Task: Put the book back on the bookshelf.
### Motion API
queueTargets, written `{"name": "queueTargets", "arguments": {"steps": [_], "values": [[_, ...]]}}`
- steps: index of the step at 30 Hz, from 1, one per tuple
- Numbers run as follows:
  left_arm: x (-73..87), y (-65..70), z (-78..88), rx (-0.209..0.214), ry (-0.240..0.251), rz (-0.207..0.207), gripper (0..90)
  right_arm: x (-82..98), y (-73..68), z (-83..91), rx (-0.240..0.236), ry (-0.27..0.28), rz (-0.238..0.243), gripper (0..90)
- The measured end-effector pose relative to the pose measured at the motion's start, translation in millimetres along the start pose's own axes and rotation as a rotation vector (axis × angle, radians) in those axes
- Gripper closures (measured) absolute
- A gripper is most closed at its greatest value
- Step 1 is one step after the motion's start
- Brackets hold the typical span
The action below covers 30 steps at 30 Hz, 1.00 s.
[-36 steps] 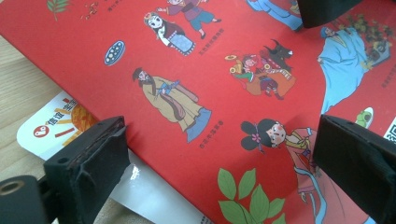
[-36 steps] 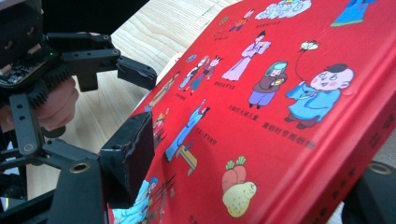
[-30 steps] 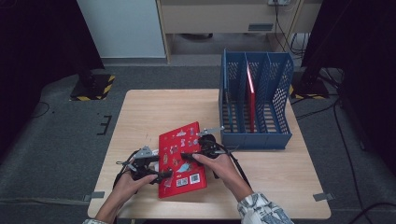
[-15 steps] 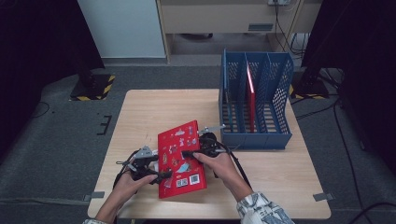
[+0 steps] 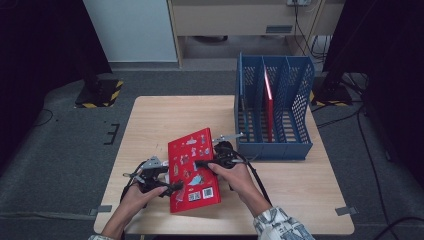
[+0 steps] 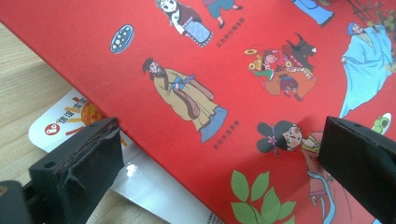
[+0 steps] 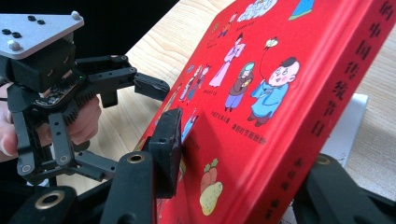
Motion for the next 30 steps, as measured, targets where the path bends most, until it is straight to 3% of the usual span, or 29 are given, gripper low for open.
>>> {"name": "queueTargets", "arguments": {"steps": [11, 24, 30], "values": [[0.3, -1.0, 0.4, 0.006, 0.003, 0.011, 0.0, -0.5, -1.4, 1.9, -0.002, 0.005, -0.002, 57.3], [2.4, -1.8, 1.2, 0.071, 0.007, 0.062, 0.0, -2.9, -6.9, 5.9, -0.025, 0.024, 0.018, 59.8], [-0.6, 1.2, 4.3, 0.088, 0.001, 0.045, 1.1, -5.6, -12.6, 7.7, -0.036, 0.033, 0.045, 60.5]]}}
Point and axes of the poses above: each handheld gripper's, and its own axes: z roughly backward along the jaws, x roughly out of its underside, y roughly to its right, the point moved 9 cm from there along -z, roughly forward along the jaws, and after that the axes turned 3 degrees about -z, right-handed, at the moved point
